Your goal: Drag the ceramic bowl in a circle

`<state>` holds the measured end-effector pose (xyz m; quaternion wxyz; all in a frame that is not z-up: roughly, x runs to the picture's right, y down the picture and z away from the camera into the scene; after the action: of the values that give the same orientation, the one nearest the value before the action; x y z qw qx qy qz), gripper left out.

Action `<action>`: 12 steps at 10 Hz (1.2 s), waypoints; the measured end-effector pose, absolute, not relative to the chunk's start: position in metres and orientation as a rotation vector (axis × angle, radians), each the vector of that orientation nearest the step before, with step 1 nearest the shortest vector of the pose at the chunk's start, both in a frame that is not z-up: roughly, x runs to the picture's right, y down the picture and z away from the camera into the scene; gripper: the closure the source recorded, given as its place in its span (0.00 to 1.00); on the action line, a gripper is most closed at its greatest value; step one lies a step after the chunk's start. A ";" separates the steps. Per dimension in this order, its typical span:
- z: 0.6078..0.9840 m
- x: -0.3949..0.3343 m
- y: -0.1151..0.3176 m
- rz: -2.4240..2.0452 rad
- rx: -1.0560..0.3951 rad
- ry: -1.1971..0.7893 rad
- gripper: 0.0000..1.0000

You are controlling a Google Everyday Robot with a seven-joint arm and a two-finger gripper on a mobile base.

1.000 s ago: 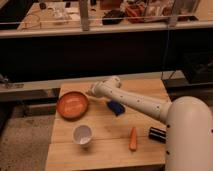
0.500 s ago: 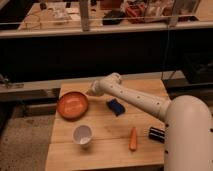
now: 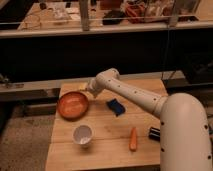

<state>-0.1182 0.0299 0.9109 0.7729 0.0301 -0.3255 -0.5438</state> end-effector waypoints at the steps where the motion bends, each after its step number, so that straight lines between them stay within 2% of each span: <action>1: 0.908 -0.117 0.031 -1.196 0.055 -0.715 0.20; 8: 0.921 -0.135 0.086 -1.298 -0.099 -0.768 0.22; 10: 0.925 -0.139 0.093 -1.315 -0.130 -0.732 0.38; 12: 0.928 -0.138 0.094 -1.323 -0.164 -0.682 0.59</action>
<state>-0.1384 0.0940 0.9282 0.7325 -0.0745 -0.3099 -0.6015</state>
